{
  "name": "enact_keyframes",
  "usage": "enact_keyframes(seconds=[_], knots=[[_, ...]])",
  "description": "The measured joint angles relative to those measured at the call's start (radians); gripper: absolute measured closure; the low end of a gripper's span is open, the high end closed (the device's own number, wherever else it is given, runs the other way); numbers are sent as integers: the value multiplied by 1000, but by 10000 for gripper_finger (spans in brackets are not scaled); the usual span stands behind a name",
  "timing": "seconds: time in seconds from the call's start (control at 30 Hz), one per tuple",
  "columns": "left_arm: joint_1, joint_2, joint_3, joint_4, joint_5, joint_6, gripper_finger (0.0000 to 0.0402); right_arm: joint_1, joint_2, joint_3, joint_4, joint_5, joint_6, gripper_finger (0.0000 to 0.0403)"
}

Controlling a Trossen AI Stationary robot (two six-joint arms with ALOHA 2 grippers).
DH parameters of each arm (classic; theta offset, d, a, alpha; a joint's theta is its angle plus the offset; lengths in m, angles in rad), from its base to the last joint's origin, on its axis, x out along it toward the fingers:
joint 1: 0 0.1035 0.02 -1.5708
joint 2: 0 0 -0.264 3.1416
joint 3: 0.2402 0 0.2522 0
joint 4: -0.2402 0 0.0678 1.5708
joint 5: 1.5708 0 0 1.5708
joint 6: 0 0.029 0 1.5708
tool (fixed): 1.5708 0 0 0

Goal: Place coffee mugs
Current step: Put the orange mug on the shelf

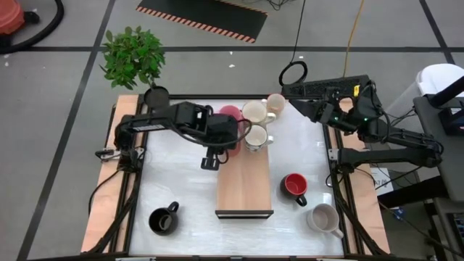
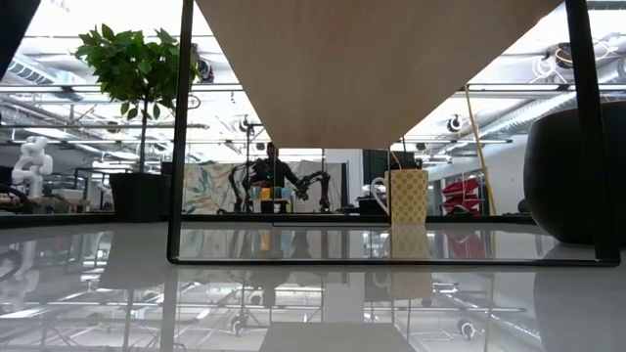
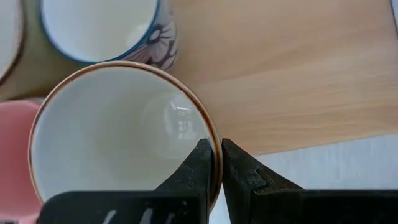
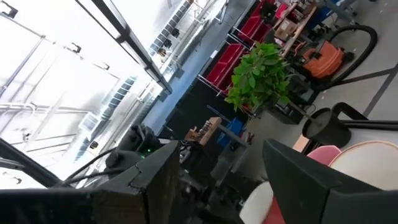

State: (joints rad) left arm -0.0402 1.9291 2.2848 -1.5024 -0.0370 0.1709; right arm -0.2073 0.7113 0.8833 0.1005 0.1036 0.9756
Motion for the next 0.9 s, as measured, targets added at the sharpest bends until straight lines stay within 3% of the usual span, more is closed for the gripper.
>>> enact_keyframes(seconds=[0.9], knots=[[14,17,0,48,-17,35,375,0,-7,0,-11,-30,-38,187]])
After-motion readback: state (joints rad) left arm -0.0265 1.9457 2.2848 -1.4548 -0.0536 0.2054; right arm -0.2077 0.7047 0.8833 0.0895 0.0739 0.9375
